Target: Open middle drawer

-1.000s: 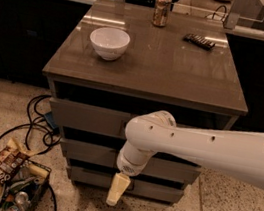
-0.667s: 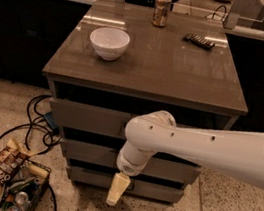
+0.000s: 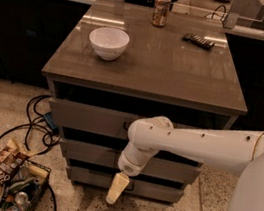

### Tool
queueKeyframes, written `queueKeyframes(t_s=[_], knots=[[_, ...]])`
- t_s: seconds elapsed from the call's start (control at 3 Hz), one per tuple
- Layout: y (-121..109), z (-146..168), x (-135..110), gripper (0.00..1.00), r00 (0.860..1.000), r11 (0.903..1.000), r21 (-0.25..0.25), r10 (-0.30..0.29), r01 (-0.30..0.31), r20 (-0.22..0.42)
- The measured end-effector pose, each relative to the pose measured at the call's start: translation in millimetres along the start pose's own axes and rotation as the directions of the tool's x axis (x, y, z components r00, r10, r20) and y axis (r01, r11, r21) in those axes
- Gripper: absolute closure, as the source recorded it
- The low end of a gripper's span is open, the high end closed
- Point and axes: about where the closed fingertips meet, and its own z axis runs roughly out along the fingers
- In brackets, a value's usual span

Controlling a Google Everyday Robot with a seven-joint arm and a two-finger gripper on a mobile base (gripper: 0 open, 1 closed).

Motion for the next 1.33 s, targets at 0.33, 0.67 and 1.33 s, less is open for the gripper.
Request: queueKeyframes(t_s=[0.33, 0.67, 1.33], knots=[[-5, 20, 19, 0.0, 0.993, 0.9932, -0.044, 0.11, -0.108, 0.051], [-2, 35, 34, 0.0, 0.975, 0.9783, -0.076, 0.199, -0.193, 0.094], [2, 44, 40, 0.0, 0.96, 0.9685, -0.076, 0.246, -0.237, 0.131]])
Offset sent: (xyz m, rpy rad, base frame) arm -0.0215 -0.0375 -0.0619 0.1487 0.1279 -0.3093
